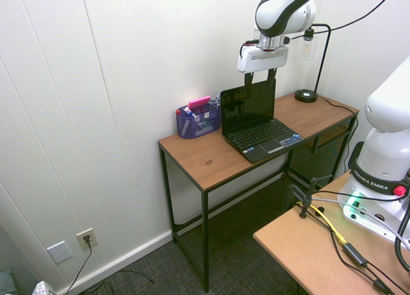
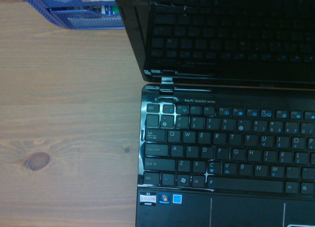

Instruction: Close the laptop lid

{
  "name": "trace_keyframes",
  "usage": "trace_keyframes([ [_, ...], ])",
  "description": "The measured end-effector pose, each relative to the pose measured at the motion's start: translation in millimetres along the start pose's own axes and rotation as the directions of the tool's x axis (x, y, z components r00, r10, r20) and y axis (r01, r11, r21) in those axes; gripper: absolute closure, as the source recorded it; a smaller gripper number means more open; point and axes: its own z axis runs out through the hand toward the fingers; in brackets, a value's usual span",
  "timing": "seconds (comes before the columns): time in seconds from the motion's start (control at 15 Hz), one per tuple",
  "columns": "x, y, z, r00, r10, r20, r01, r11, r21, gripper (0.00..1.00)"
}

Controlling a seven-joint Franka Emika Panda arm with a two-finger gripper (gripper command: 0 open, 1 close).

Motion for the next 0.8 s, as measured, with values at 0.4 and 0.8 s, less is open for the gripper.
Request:
trace_keyframes([
  [0.4,17,-24,-39,0.998,0.009,-0.070,-0.005,0.998,0.056,0.00],
  [0.8,90,-57,-47,0.980,0.109,-0.167,-0.097,0.992,0.075,0.00],
])
